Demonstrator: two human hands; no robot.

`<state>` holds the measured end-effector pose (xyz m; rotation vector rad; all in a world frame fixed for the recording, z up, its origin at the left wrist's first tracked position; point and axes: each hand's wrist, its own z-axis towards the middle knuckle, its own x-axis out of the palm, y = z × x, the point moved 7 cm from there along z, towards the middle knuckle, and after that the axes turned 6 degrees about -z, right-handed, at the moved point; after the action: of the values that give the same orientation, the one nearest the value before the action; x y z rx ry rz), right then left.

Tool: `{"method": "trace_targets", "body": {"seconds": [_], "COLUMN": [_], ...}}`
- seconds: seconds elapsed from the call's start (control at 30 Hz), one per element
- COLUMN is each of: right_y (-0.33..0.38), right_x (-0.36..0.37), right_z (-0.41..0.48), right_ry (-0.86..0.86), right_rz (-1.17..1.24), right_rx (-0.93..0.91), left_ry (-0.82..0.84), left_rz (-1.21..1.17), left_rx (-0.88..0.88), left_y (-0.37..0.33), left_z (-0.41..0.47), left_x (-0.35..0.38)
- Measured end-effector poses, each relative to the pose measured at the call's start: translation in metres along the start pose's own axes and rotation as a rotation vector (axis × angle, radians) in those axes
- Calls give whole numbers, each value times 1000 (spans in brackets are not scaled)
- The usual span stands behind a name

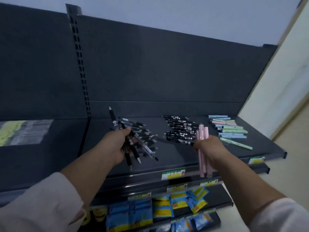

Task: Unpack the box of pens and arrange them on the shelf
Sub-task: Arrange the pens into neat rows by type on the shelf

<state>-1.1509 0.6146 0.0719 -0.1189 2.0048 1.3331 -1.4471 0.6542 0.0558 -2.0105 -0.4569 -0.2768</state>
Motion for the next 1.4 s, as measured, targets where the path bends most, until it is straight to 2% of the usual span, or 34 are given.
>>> {"method": "trace_targets", "body": {"seconds": [0.2,0.33,0.57,0.73,0.8,0.9,1.0,1.2,1.4], "right_y": [-12,-16,-16,19,42,73,89,96,95], "right_x": [-6,-8,-8,-8,-1,28,66,116,140], "right_z": [47,72,119,135,135,118,103,94,102], "right_ry": [-35,-9,208,346,400,590,698,741,590], "right_rz": [-59,-65,-83,-203,-59,239,300,369,507], "right_rx": [74,46,-12,-131,-186,-184,-212,-176,8], "left_ry": [82,115,128,102,96,74,67,-27,-234], "left_rz": [54,138,221,277,308,349,401,363,296], "left_rx": [-37,-17,-10,22,51,90,131,132,180], "left_y": [-7,-4,7,16,17,19,18,6,-26], "left_z": [29,42,62,67,67,62,57,56,52], "left_x": [44,63,94,114,120,123,122,84,14]}}
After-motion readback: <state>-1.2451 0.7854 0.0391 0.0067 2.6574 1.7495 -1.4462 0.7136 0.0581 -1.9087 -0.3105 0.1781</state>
